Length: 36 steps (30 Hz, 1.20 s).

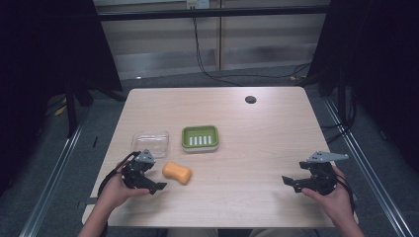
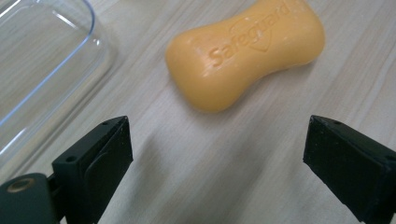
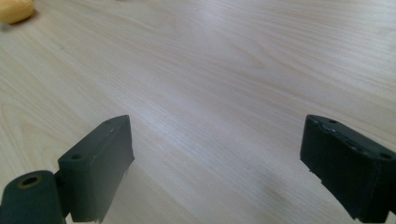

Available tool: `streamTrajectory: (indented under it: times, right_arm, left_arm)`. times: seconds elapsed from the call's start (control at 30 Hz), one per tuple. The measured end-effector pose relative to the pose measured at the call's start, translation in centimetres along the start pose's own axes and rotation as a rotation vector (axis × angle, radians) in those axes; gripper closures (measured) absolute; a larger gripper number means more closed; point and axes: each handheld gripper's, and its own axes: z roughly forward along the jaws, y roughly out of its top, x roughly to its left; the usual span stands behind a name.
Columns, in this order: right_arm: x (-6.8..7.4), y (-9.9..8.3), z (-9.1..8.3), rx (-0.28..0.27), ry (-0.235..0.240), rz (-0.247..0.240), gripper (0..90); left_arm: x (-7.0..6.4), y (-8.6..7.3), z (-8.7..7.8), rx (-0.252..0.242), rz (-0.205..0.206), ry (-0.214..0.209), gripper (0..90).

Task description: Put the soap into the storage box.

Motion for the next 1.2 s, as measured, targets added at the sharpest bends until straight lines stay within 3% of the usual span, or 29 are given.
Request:
streamTrajectory:
  times: [0.03,0.07,0.17,0.23,0.4,0.5,0.6,0.7,0.83,0.97,1.2]
  right_arm:
    - [0.1,0.0,-0.1,-0.001,0.002,-0.001,9.6]
    - [0.1,0.0,-0.1,-0.001,0.004,0.0,9.6]
    - [0.1,0.0,-0.1,0.008,0.013,0.009,9.3]
    - [0.2,-0.1,-0.2,0.017,0.02,0.011,8.6]
    - [0.3,-0.1,-0.2,0.011,0.027,0.001,8.6]
    - [0.4,-0.2,-0.3,0.016,0.028,-0.009,8.3]
    - [0.3,-0.2,-0.4,0.01,0.028,-0.001,8.3]
    - [0.4,-0.3,-0.4,0.015,0.031,0.001,8.4]
    - [0.6,-0.3,-0.4,0.016,0.034,-0.003,8.3]
    - [0.8,-0.2,-0.2,0.017,0.039,-0.013,8.4]
    - [0.8,-0.2,-0.2,0.02,0.046,-0.011,8.4]
  left_arm:
    - [0.0,0.0,0.0,0.0,0.0,0.0,8.7]
    - [-0.3,0.7,0.0,0.018,0.039,0.003,9.1]
    - [-0.6,1.4,-0.1,0.02,0.062,0.004,9.7]
    - [-1.0,2.5,0.0,0.047,0.113,0.001,9.6]
    - [-1.1,3.6,0.2,0.055,0.131,-0.02,9.1]
    - [-1.5,4.4,0.6,0.081,0.177,-0.018,8.5]
    - [-1.7,5.0,1.3,0.1,0.188,-0.036,8.9]
    - [-2.0,5.5,1.9,0.131,0.231,-0.031,9.5]
    - [-1.9,6.0,2.3,0.144,0.244,-0.028,10.4]
    - [-1.8,6.5,2.5,0.166,0.282,-0.029,11.4]
    - [-1.3,6.7,3.0,0.177,0.269,-0.061,10.6]
